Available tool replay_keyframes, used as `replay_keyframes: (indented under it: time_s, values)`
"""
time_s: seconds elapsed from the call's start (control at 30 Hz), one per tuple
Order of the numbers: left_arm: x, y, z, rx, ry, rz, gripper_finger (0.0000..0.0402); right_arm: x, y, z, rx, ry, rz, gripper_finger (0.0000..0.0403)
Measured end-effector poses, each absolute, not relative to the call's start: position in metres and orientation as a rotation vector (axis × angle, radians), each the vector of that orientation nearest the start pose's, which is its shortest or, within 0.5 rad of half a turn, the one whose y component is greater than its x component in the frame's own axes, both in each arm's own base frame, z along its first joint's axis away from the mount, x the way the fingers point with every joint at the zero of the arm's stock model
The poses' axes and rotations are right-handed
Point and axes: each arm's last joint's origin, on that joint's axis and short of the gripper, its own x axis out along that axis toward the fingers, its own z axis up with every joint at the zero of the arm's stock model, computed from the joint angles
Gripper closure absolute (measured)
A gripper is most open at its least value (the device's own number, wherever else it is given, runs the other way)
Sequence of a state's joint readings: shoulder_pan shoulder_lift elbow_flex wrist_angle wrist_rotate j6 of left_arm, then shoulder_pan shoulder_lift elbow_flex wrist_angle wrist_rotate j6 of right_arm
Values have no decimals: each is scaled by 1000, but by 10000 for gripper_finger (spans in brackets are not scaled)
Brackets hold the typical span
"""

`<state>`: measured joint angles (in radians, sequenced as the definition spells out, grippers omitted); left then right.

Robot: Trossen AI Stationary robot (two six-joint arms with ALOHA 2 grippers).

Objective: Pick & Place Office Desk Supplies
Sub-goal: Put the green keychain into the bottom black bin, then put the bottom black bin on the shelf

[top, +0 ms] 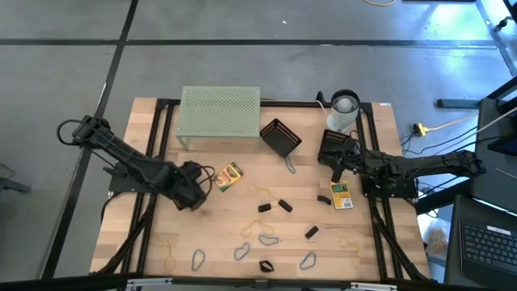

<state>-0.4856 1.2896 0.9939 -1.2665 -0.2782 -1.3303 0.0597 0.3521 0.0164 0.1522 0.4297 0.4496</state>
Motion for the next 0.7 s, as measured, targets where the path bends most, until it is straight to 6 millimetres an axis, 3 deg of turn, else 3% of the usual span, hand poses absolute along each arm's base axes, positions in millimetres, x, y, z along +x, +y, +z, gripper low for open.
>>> replay_keyframes:
  time_s: [0.17,0.5,0.7]
  values:
    - [172,-83,236,-452,1313,792,367,116,-5,153,399,93,-402,321]
    - [173,-74,233,-519,1379,825,268,116,-5,153,402,93,-402,320]
    - [194,-85,234,-539,1300,522,242,116,-5,153,402,92,-402,320]
